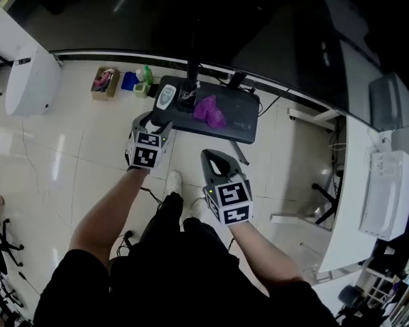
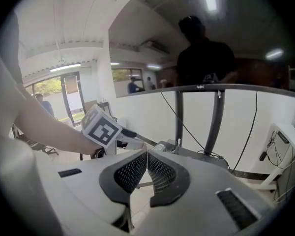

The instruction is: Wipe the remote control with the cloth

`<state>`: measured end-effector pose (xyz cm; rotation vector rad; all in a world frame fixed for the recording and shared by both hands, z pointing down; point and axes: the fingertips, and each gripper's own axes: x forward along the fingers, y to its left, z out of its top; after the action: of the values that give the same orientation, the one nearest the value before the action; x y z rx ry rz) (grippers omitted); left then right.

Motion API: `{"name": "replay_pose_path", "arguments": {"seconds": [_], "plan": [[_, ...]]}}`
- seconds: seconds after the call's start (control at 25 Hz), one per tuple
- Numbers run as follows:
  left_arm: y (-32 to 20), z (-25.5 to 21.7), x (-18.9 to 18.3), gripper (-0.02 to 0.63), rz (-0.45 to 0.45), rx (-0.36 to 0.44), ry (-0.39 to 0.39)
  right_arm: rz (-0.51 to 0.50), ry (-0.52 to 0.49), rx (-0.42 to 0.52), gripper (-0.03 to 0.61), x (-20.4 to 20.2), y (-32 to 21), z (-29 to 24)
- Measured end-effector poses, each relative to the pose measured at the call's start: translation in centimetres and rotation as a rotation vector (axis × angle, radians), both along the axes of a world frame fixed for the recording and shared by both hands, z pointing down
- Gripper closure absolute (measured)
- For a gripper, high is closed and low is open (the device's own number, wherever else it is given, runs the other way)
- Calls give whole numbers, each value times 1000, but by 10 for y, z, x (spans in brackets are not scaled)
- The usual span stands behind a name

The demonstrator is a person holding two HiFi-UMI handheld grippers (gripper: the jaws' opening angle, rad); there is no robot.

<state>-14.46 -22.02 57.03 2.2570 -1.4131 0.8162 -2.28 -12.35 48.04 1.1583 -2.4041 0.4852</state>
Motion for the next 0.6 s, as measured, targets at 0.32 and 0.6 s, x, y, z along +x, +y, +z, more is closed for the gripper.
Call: {"name": "replay_pose_path", "arguments": {"seconds": [0.32, 0.6], "plan": [[-89, 152, -28, 307, -15, -188, -76, 70, 33, -93, 549, -8, -67, 78], [-116, 214, -28, 307, 28, -243, -72, 109, 53, -163, 549, -4, -79, 125]]}}
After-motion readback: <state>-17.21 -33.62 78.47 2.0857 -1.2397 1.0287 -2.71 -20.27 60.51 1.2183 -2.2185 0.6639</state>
